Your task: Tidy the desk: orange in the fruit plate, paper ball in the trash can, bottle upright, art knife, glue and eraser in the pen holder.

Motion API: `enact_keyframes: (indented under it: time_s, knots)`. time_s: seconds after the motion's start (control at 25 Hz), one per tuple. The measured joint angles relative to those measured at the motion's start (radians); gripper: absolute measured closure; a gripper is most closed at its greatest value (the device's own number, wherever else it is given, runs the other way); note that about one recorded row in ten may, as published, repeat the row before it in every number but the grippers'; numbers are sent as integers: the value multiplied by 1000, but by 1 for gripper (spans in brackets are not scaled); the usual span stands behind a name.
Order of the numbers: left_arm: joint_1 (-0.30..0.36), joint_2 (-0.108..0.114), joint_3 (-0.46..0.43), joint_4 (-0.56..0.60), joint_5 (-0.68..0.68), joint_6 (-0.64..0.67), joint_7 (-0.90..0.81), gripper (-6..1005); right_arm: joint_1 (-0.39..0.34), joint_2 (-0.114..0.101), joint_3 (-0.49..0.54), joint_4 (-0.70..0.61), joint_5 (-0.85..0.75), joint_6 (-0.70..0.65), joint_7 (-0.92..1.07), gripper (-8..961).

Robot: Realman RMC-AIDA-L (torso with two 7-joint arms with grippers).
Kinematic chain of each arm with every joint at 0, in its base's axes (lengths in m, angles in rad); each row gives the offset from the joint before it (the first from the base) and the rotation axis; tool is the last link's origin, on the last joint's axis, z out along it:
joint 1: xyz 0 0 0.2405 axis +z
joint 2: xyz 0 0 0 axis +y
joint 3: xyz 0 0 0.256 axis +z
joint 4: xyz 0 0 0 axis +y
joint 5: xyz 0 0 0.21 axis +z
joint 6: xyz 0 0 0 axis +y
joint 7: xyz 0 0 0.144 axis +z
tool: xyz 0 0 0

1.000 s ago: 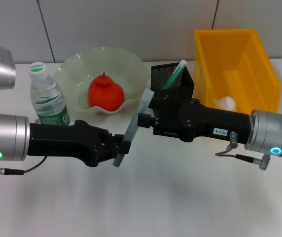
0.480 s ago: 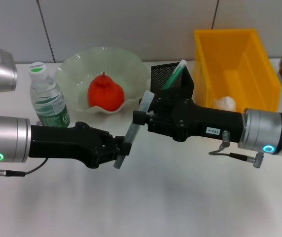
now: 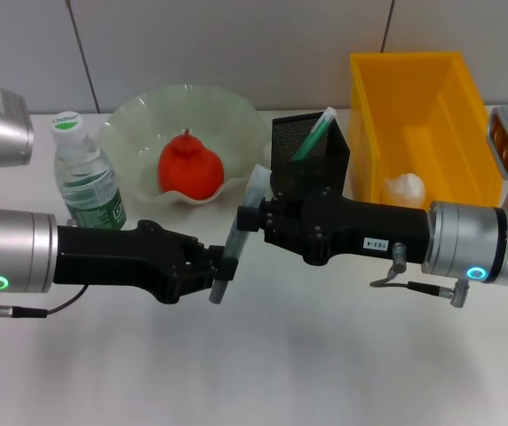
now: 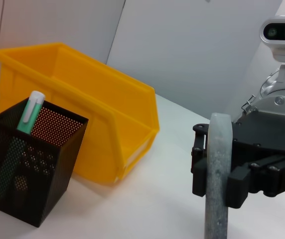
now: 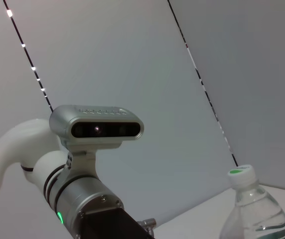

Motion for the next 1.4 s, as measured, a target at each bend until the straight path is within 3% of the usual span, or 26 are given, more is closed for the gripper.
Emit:
enact_keyframes:
  time_s: [0.36, 0.64, 0.88, 1.16, 1.4]
  knots:
    - [-11, 3, 0, -24, -4, 33, -13, 844, 0, 0, 0, 1, 0, 1, 0, 798]
    - [-5, 5, -22, -16, -7, 52, -29, 560, 0, 0, 0, 1, 1, -6, 0, 810]
    - [7, 8, -159, -7, 1, 100, -19, 318, -10, -3, 3, -21, 1, -33, 3, 813]
    - [92, 2, -297, -27, -27, 108, 103, 216, -38, -6, 10, -241, 25, -73, 68, 814]
    - [157, 2, -313, -83, -109, 92, 229, 165, -21, -8, 8, -413, 60, -38, 76, 814]
